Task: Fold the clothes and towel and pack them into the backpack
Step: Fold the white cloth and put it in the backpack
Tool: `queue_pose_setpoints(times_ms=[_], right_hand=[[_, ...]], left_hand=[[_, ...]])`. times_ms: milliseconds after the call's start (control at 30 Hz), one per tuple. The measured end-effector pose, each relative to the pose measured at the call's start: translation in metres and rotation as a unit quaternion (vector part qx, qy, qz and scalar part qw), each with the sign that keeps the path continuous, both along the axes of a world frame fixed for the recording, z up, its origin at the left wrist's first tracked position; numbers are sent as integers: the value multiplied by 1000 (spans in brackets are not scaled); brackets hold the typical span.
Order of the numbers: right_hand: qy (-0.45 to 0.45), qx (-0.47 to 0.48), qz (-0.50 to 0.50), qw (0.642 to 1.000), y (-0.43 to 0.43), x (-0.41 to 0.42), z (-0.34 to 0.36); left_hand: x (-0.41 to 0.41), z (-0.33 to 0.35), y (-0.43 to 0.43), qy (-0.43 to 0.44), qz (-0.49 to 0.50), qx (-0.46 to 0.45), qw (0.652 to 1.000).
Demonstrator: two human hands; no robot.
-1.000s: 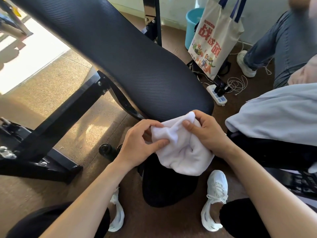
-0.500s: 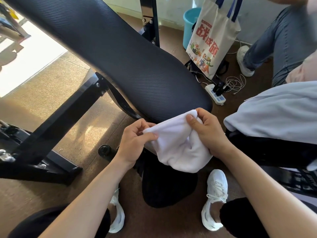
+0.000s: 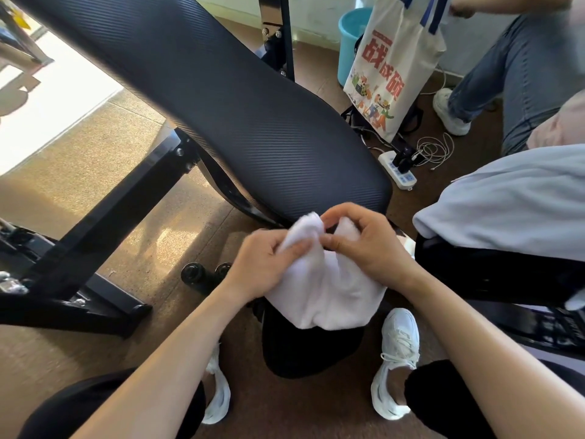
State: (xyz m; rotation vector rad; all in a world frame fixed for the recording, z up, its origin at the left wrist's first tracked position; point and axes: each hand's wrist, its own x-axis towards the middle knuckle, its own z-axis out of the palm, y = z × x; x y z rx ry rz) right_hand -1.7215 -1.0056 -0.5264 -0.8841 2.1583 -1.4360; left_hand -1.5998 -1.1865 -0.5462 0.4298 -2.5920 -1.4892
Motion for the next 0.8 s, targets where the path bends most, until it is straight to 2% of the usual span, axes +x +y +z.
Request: queue_pose_setpoints(times_ms=[100,167,267,433,533,667,800], right_hand=[[52,78,-137,986,17,-25,-2],[63,117,-207,969,28,-34,-1],[101,125,-251,955,29,-30,0],[70,91,-246,963,26,-29,-1],[54,71,-242,966,22,-23,-3],[1,15,-216,976,6,-7,-2],[-50,-27,-169,984,-11,12,-1]], left_hand=[[6,6,-29,19,217,22,976],[10,10,-39,39,296,26,954],[14,7,-34,34,297,-44,953],[14,3,-35,3,283,8,959],[13,4,-30,19,245,-6,969],[7,4,-9,32,192,33,980],[-1,3,19,44,165,28,985]])
